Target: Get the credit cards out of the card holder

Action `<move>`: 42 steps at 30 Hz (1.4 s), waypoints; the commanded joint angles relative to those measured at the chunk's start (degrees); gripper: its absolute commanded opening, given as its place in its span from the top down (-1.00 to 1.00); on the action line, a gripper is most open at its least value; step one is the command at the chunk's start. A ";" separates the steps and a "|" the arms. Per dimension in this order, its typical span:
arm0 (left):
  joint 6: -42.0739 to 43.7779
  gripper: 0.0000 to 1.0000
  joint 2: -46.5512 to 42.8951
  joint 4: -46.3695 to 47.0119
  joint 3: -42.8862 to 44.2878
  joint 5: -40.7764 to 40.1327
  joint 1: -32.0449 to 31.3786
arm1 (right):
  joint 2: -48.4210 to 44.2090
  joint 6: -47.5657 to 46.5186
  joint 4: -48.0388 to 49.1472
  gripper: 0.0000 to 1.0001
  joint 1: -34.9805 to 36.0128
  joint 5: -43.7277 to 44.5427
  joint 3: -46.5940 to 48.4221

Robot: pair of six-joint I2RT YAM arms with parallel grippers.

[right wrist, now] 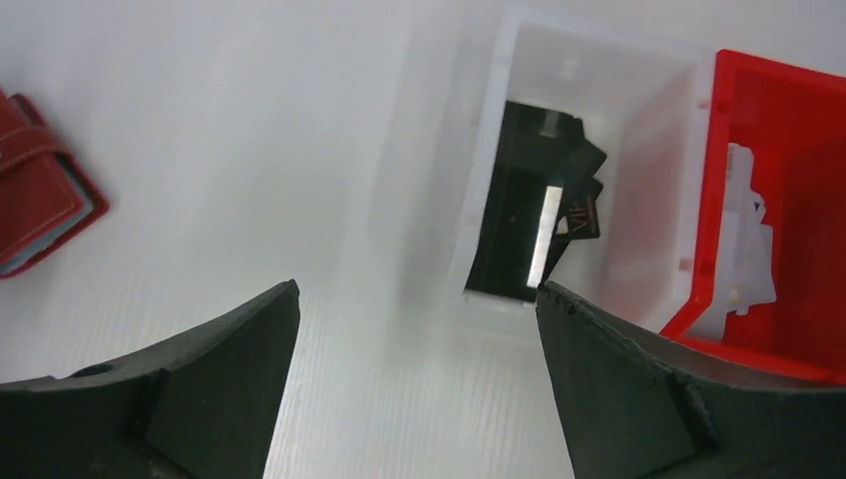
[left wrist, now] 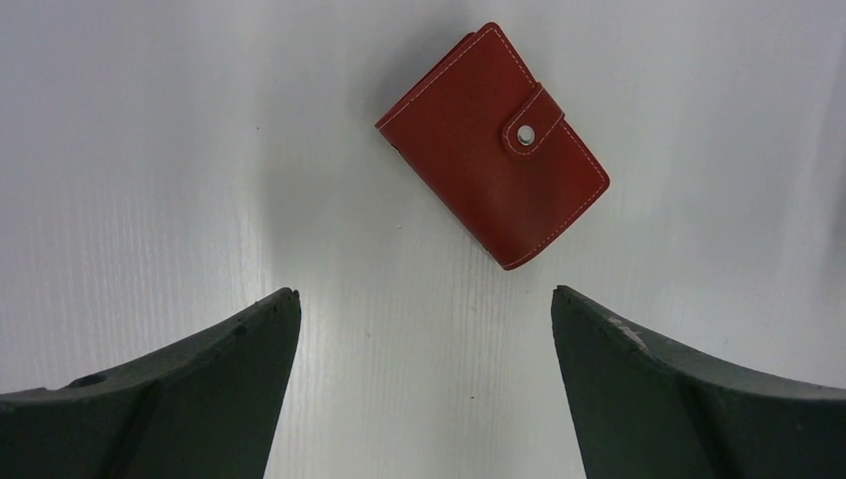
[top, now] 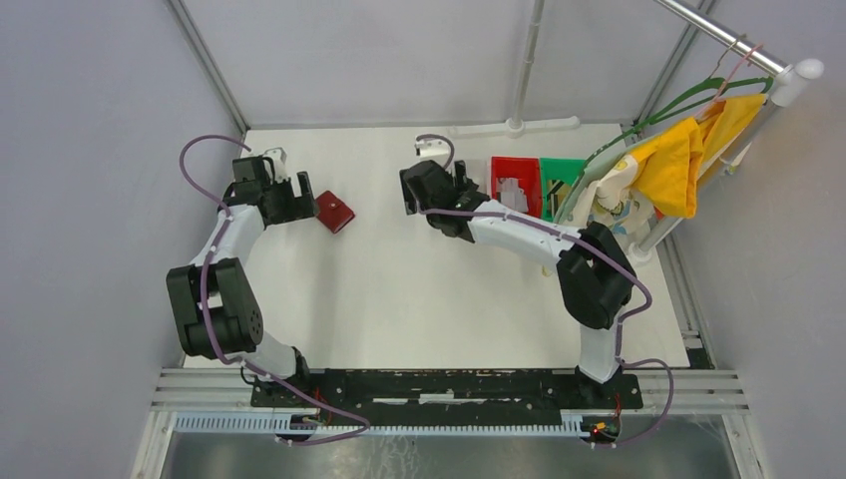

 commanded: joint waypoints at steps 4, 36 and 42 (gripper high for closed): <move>1.63 -0.98 1.54 -0.09 1.77 2.29 0.30 | 4.33 -2.50 -9.09 -0.76 -10.79 -1.59 8.98; 0.05 -0.49 14.04 0.30 11.49 3.95 0.20 | 5.62 2.24 -1.65 0.65 -20.70 -15.41 -4.33; 0.42 -0.42 18.83 2.07 15.69 5.86 0.15 | 7.75 5.23 -1.44 0.78 -16.86 -15.78 -0.53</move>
